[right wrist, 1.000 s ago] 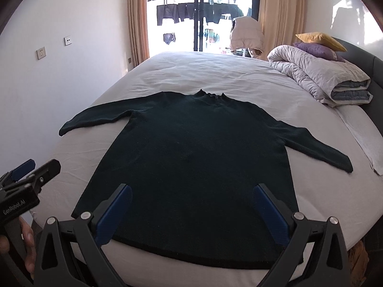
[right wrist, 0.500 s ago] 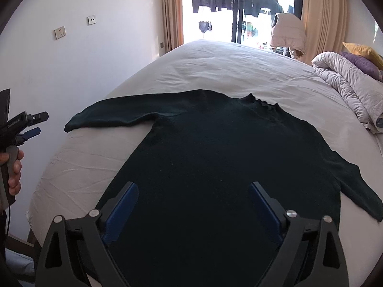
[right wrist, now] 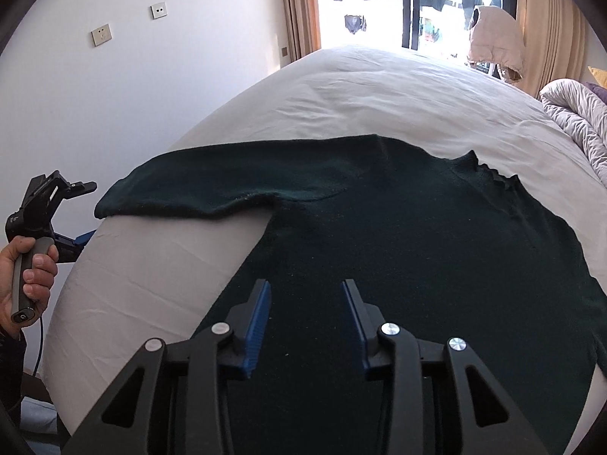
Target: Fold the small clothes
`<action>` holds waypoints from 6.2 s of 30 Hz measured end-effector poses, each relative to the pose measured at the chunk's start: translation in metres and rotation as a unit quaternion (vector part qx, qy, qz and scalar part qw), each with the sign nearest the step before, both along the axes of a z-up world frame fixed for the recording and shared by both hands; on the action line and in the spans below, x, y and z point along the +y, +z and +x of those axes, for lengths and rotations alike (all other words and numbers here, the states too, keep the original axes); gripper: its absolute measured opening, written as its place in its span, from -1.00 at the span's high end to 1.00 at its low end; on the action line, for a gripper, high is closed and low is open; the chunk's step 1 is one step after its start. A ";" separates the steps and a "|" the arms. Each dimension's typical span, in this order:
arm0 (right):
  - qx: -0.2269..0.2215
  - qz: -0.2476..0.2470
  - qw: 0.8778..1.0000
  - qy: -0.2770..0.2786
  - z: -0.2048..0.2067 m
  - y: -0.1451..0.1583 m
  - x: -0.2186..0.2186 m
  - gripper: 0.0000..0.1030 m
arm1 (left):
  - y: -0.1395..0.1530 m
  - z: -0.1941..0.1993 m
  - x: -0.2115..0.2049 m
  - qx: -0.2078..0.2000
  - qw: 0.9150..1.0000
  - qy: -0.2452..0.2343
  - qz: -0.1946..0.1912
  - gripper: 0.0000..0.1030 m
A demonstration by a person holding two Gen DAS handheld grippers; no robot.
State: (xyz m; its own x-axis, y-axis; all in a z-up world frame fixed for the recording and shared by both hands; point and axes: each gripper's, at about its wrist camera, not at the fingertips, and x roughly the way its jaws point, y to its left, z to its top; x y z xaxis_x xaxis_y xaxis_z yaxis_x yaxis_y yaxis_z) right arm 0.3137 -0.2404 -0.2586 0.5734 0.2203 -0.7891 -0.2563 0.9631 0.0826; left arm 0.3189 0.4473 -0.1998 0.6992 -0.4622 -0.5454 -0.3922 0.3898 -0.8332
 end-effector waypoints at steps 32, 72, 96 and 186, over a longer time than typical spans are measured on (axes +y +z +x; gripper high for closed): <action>0.082 0.096 0.989 -0.072 0.165 -0.048 -0.042 0.73 | 0.070 0.144 -0.083 -0.129 0.973 0.021 0.192 0.80; 0.053 0.411 0.909 0.034 0.115 0.021 -0.191 -0.79 | 0.104 0.106 -0.640 -0.267 0.796 -0.267 0.473 0.80; 0.113 0.314 0.942 0.044 0.101 -0.001 -0.183 0.83 | -0.030 0.052 -0.714 -0.266 0.547 -0.279 0.743 0.76; 0.123 0.268 0.939 -0.175 0.115 -0.066 -0.349 0.13 | -0.060 0.210 -0.622 -0.099 0.669 -0.373 0.635 0.74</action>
